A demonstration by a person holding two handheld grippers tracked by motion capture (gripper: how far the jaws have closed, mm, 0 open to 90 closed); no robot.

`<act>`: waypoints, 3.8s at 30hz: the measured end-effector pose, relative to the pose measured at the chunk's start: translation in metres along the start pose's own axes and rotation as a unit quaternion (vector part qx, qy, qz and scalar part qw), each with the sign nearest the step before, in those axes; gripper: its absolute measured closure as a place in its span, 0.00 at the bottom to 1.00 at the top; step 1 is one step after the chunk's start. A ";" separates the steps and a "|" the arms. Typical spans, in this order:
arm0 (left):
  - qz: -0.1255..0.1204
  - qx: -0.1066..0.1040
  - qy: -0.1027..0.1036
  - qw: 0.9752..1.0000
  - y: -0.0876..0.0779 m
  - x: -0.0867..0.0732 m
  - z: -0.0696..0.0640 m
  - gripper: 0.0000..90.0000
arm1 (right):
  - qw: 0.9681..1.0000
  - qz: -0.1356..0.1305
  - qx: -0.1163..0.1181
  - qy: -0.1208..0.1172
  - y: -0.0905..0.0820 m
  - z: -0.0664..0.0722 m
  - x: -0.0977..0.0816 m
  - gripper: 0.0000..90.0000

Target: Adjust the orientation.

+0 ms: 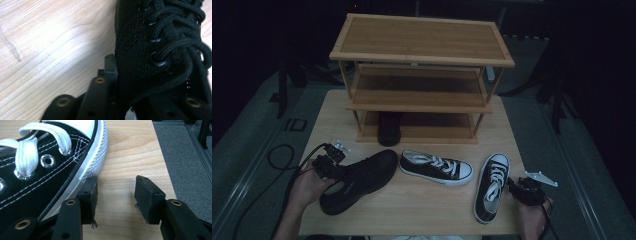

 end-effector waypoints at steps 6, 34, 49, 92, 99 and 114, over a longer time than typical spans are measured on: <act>0.003 -0.001 -0.036 0.999 0.001 0.000 0.002 0.98 | 1.000 0.000 0.000 0.000 0.000 0.000 0.000 0.59; -0.059 0.003 0.095 0.994 -0.014 0.003 -0.028 0.99 | 1.000 0.000 -0.001 -0.001 0.000 0.000 0.000 0.59; -0.058 -0.015 0.077 0.995 -0.012 -0.014 -0.021 0.98 | 1.000 0.008 0.005 -0.002 0.000 0.003 0.002 0.64; -0.076 -0.039 0.027 0.996 -0.008 -0.011 -0.011 0.75 | 0.967 0.014 0.184 -0.173 0.001 0.142 0.062 1.00; -0.075 -0.040 0.027 0.996 -0.008 -0.011 -0.012 0.75 | 0.957 0.052 0.202 -0.200 0.011 0.160 0.056 1.00; -0.074 -0.046 0.031 0.996 -0.006 -0.008 -0.014 0.81 | 0.927 0.129 0.227 -0.269 0.029 0.194 0.037 1.00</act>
Point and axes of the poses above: each handheld gripper's, and its own axes: y roughly forward along the jaws, x roughly out of its top, z roughly to its left, the point moved 8 cm from there along y, roughly forward along the jaws, and after that the axes turned 15 degrees about x, right-handed, at the moved point
